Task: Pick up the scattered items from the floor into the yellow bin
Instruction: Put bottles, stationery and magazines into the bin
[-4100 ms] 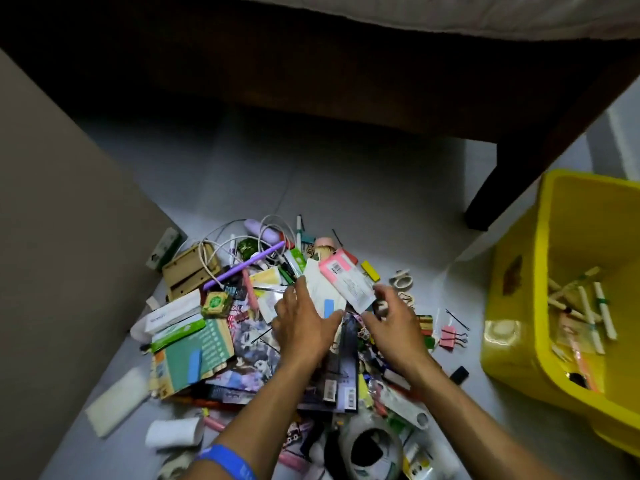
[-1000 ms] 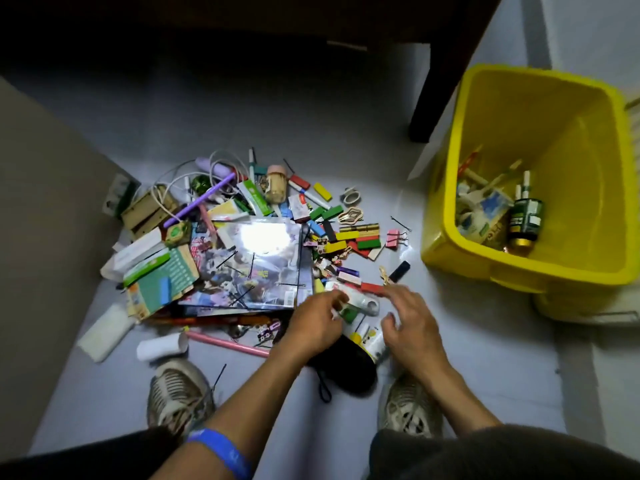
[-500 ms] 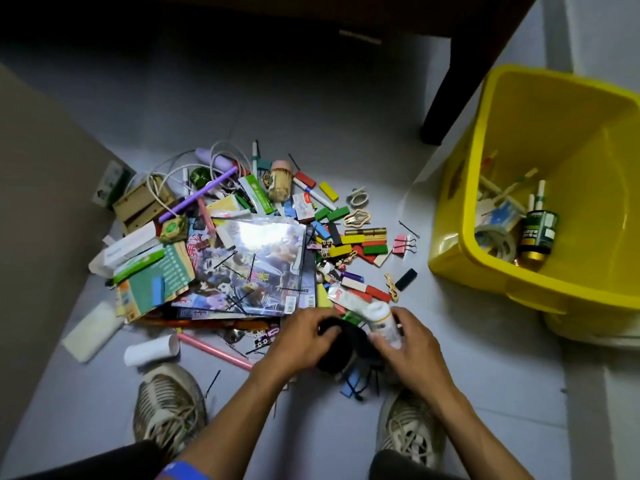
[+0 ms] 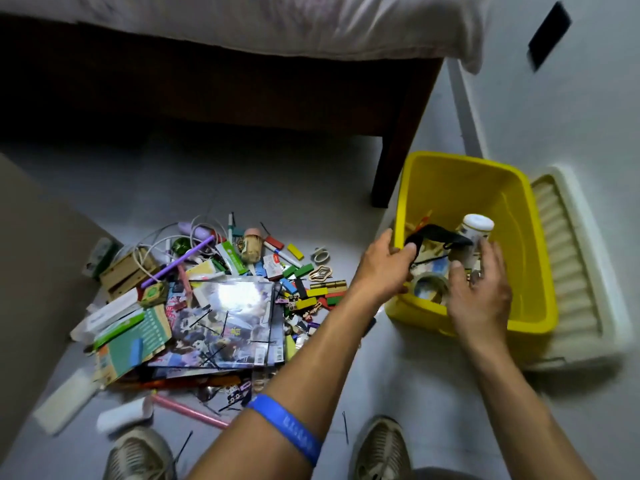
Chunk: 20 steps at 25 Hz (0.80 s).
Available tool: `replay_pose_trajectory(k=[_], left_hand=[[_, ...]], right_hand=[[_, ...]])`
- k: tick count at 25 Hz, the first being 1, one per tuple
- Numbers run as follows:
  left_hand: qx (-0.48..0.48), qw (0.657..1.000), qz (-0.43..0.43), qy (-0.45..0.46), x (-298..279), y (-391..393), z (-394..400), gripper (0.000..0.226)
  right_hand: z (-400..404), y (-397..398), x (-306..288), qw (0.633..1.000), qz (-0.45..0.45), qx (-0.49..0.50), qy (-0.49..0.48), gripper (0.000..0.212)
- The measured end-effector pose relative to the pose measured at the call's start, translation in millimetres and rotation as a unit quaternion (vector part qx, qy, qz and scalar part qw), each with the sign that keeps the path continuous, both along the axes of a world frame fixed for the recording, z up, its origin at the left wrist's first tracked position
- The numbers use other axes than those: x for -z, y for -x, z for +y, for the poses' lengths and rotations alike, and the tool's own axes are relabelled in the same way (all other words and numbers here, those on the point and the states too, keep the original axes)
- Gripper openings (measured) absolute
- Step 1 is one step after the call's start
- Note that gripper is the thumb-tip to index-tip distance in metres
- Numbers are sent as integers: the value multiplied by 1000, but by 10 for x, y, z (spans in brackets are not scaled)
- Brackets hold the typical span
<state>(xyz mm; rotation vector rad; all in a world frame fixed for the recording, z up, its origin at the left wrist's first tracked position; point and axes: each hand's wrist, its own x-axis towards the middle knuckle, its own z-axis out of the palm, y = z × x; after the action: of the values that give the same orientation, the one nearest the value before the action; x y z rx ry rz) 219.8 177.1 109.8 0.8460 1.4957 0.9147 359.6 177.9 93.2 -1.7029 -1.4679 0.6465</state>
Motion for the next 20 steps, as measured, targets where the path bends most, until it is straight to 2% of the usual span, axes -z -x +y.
replay_pose_trajectory(k=[2, 5, 7, 10, 13, 16, 20], left_hand=[[-34, 999, 32, 21, 246, 130, -232, 43], [-121, 990, 33, 59, 691, 498, -628, 30], [-170, 978, 66, 99, 953, 828, -885, 22], [-266, 941, 138, 156, 1249, 1298, -1276, 13], [-348, 896, 182, 209, 1434, 1648, -1659, 9], [-341, 896, 213, 188, 1622, 1857, -1936, 11], [-283, 916, 236, 157, 1716, 1931, -1987, 15]], right_hand=[[-122, 159, 109, 998, -34, -44, -14, 41], [-419, 586, 375, 992, -17, -127, -7, 28], [-596, 897, 581, 979, -14, -204, 20, 25], [-760, 1312, 897, 943, -14, -287, 168, 26], [-801, 1686, 1243, 886, -32, -333, 321, 33], [-766, 2052, 1550, 858, 18, -288, 426, 32], [-673, 2176, 1726, 869, 92, -153, 462, 39]])
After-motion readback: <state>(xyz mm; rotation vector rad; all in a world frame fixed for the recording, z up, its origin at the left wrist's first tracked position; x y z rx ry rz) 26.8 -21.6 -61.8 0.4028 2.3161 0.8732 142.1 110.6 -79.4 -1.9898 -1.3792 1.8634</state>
